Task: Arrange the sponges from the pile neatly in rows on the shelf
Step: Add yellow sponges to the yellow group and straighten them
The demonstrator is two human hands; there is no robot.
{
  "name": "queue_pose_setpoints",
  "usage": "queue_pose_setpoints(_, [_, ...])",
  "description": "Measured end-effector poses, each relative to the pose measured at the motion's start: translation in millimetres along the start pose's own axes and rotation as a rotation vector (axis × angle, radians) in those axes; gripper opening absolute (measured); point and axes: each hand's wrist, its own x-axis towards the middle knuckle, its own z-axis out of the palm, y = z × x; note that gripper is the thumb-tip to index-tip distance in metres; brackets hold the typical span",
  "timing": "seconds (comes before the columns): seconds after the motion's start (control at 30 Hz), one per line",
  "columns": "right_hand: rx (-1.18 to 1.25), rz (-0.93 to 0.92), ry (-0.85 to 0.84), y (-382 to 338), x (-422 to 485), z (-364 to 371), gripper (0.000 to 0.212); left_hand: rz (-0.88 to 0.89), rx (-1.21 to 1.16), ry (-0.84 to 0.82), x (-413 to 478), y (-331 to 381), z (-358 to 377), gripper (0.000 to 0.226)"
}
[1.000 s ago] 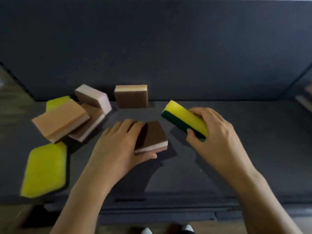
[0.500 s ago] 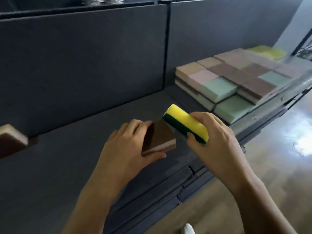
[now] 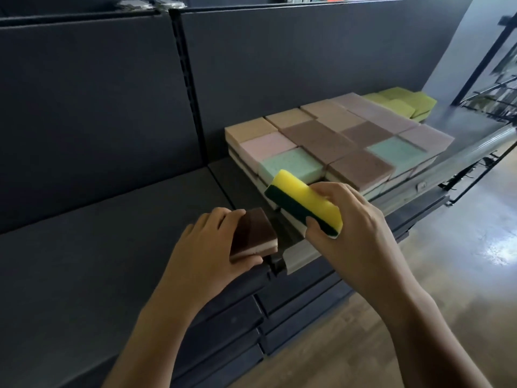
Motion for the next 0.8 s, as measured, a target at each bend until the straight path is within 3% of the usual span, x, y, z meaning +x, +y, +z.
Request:
queue_pose_setpoints(0.33, [0.014,-0.032,-0.031,7,7,5,0.043,-0.029,-0.004,-0.041,8,3,1,0.084])
queue_pose_setpoints(0.5, [-0.018,-0.083,-0.038,3,5,5,0.047,0.107,-0.109,0.125,10,8,-16,0.081])
queue_pose_setpoints(0.8, [-0.018,-0.144,-0.08,6,-4,1,0.052,0.354,-0.246,0.294,25,21,-27,0.037])
